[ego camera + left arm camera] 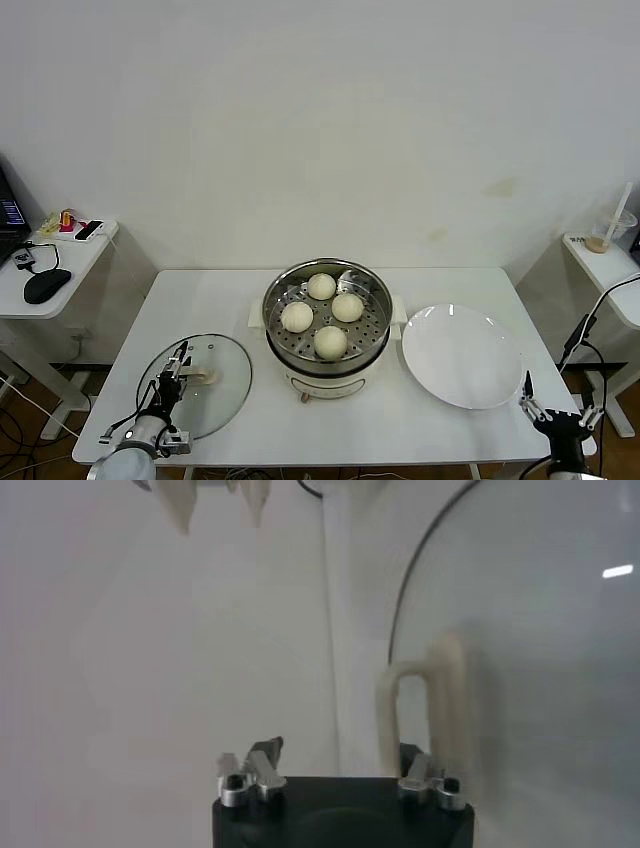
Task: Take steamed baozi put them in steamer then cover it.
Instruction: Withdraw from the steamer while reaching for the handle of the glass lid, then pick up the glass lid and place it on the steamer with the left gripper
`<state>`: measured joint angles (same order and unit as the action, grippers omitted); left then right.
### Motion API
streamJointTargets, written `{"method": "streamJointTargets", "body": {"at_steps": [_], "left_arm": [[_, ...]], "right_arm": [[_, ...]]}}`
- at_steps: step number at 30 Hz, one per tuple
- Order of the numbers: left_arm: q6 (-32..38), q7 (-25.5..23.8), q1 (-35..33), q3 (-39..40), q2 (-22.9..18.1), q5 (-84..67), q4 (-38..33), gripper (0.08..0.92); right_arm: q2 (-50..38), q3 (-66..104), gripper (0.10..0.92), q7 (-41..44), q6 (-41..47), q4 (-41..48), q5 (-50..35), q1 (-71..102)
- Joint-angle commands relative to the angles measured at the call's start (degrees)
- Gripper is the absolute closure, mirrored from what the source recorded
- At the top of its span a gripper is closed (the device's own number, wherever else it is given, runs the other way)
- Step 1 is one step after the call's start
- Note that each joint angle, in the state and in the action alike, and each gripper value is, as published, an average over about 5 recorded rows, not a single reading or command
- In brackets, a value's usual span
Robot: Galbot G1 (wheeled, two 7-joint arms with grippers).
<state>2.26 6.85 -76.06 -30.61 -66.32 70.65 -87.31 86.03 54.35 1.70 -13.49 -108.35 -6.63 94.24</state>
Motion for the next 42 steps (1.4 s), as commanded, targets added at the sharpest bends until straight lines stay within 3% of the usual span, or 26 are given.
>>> {"method": "streamJointTargets", "body": {"at_steps": [1,14,32,42], "left_arm": [[0.24,0.81,0.06,0.20,-0.10,-0.09,0.36,0.493],[0.31,4.01,-2.21,-1.65,0.25,-1.93,-6.41,0.843],[-3.93,-4.88,-7.39,-11.54,9.34,-15.51,-24.98,0.852],[-11.96,-10.86,-2.48,-2.24,13.48,-21.85,-31.93,0.852]], "right_arm": [[-0.05,-0.08,0.203,0.04,0.23,-0.08,-0.04,-0.01],[-0.55,-0.53,0.203,0.31,0.58,-0.06,0.13,-0.13],[-0.57,-1.37,0.203,1.82,0.44,-0.53,1.38,1.18],[0.06,-3.00,0.203,2.29,-0.20,-0.65,4.16,1.92]]}}
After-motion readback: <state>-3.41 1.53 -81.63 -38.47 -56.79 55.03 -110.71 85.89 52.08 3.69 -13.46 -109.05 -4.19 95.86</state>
